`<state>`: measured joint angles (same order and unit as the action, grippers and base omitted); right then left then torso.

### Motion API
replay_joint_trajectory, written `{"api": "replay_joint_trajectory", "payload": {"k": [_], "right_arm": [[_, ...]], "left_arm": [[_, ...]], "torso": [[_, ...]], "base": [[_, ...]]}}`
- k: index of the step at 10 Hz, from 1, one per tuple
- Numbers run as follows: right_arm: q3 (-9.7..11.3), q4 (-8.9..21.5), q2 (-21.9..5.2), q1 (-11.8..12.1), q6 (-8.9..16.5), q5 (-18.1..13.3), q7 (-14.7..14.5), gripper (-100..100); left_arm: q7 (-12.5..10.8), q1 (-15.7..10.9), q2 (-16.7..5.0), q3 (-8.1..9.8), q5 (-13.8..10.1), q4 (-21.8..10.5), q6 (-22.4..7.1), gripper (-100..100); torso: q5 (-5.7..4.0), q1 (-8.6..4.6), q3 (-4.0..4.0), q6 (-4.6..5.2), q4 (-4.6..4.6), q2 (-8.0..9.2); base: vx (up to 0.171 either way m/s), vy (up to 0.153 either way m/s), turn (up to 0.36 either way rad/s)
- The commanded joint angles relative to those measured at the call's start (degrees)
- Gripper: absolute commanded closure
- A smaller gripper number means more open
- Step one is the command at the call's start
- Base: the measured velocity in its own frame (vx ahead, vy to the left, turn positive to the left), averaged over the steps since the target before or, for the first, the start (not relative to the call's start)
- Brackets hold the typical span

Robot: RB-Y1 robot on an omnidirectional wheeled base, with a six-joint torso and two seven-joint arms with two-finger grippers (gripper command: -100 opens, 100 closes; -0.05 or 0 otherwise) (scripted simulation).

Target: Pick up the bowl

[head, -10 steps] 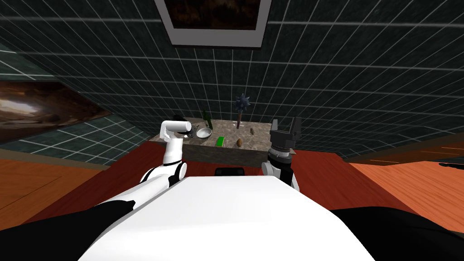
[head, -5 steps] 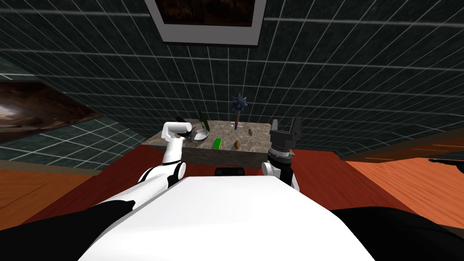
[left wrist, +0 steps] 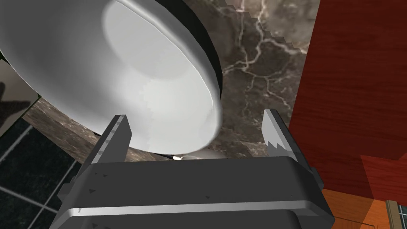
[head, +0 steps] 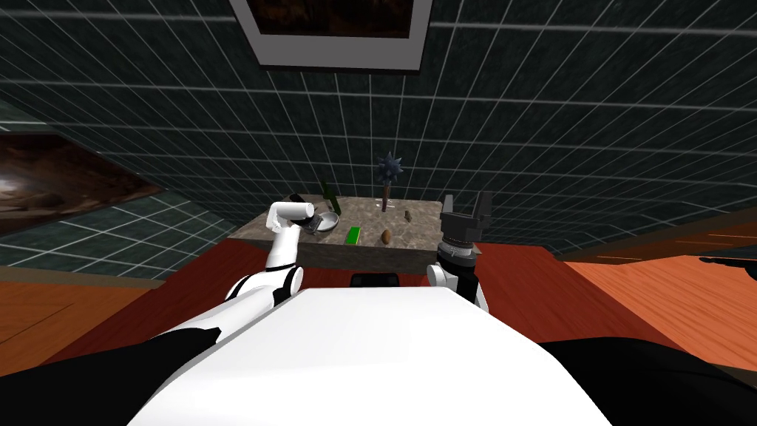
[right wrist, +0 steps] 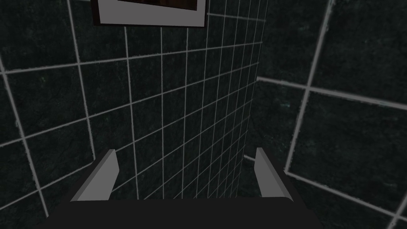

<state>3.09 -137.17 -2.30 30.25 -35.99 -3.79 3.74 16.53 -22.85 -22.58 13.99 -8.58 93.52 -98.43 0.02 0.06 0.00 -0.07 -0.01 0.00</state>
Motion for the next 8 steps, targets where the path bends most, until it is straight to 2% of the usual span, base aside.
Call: {"api": "replay_joint_trajectory", "payload": {"k": [1, 2, 3, 4, 8], "right_arm": [[0.0, 0.0, 0.0, 0.0, 0.0, 0.0, 0.0, 0], [0.0, 0.0, 0.0, 0.0, 0.0, 0.0, 0.0, 0], [0.0, 0.0, 0.0, 0.0, 0.0, 0.0, 0.0, 0], [0.0, 0.0, 0.0, 0.0, 0.0, 0.0, 0.0, 0], [0.0, 0.0, 0.0, 0.0, 0.0, 0.0, 0.0, 0]], "left_arm": [[-0.06, 0.26, 0.16, -0.23, 0.12, -1.46, 1.91, -100], [-0.13, 0.42, 0.3, -0.4, 0.23, -2.2, 2.85, -100], [-0.17, 0.34, 0.32, -0.38, 0.25, -1.63, 2.12, -100], [-0.2, 0.35, 0.35, -0.41, 0.27, -1.71, 2.33, 100], [-0.15, 0.37, 0.32, -0.43, 0.29, -1.71, 2.3, 100]], "torso": [[0.0, 0.0, 0.0, 0.0, 0.0, 0.0], [0.0, 0.01, 0.0, 0.0, 0.0, -0.01], [0.0, 0.0, -0.01, 0.0, 0.0, -0.02], [-0.01, -0.03, 0.0, 0.0, 0.0, 0.0], [0.0, -0.07, -0.01, 0.01, 0.01, -0.03]], "base": [[0.009, 0.021, -0.01], [0.011, 0.017, -0.008], [0.005, 0.007, -0.002], [0.0, 0.0, 0.0], [-0.001, 0.0, 0.001]]}}
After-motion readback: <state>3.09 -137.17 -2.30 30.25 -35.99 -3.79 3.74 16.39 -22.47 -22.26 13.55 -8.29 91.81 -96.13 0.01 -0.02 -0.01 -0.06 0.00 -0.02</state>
